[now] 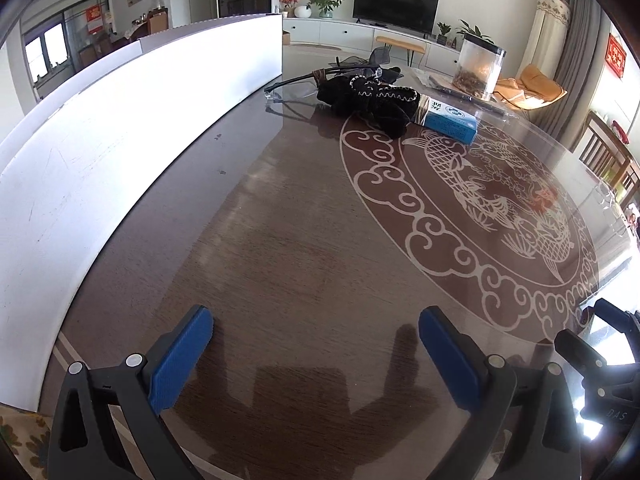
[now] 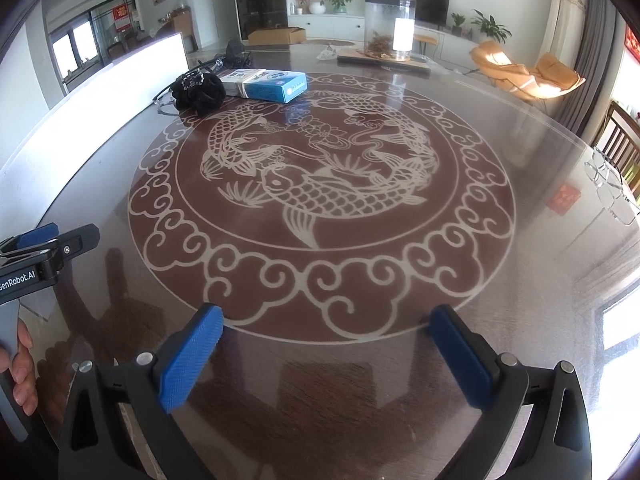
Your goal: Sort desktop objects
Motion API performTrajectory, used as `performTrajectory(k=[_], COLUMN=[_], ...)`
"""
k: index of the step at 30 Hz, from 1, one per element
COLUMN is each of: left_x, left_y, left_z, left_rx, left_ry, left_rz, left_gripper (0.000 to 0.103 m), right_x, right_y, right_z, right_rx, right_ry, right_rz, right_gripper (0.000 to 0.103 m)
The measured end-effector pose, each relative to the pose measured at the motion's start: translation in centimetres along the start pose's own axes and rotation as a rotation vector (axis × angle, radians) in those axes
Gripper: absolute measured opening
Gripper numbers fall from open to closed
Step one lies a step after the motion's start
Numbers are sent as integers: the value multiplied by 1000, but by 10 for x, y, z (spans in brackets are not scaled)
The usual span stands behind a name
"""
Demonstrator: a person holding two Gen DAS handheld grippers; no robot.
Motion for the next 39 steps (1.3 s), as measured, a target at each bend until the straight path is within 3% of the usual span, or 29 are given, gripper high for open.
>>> performTrajectory(k=[2,10,14,17,24,33,34,35,38,39], left_x=[0,-1,-1,-1,-2,-2,-2,-2,-2,-2], left_y=[-2,-6,-6,-6,-7,-7,-7,-7,-8,-8], left_z=[1,3,3,3,3,3,3,3,3,3], left_rx=[-7,-24,-27,-27,-25,-25,-25,-24,-24,-24], left_ry=[1,1,1,1,1,1,1,1,2,2], left_rz=[10,40,45,45,46,46,46,46,45,46], left_gripper=[103,103,103,103,103,103,103,103,103,103], right_x=[-14,-114,-159,-182,-210,-230,-231,-230,-228,-226], right_y=[3,3,8,8,10,31,36,41,54,56], right_z=[9,60,89,110,145,160,160,161,162,161], right_rx=[-40,-29,-67,-42,-80,-114,-141,-165,-191,-202], right_ry=[4,-33,6,38,94,69,71,79,84,83], right_rz=[-48,-225,-262,-271,-283,-344,-354,-362,-376,-375], right_gripper=[103,103,103,103,103,103,98,83,57,53])
Point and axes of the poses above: each gripper's, at about its wrist camera, not at the fingertips, and z roughly the way its jaws point, y to its left, x to its underside, the point moved 2 cm from there along z, roughly the way its jaws point, and after that the axes turned 9 degrees about -x, right-handed, at the moved point
